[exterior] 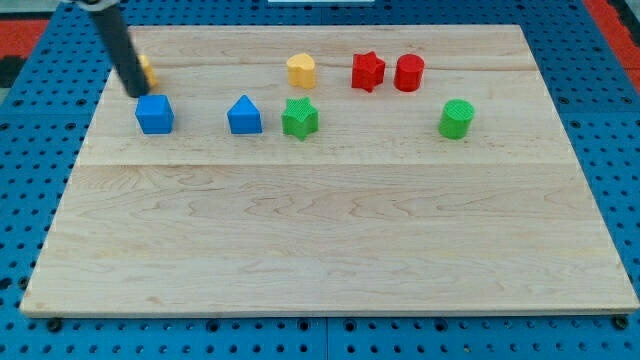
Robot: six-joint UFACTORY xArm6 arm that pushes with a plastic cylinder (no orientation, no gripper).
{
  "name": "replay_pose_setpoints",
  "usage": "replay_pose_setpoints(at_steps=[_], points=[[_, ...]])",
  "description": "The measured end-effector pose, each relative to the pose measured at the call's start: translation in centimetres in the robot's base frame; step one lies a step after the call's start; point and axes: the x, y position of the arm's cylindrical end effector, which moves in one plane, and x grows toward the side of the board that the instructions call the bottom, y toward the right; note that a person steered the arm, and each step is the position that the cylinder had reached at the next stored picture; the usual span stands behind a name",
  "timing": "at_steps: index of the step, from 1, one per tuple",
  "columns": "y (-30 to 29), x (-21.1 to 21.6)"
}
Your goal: Push the yellow hexagon above the blue cube
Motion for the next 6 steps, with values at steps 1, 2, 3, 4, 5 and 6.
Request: replay_pose_setpoints(at_steps=[1, 2, 3, 4, 5, 6], points=[[-1.5, -0.5], [-4.1, 0.0], [-6.9, 0.1], [-9.1, -1.0], [-4.2, -2.5], [-1.3, -5.4]])
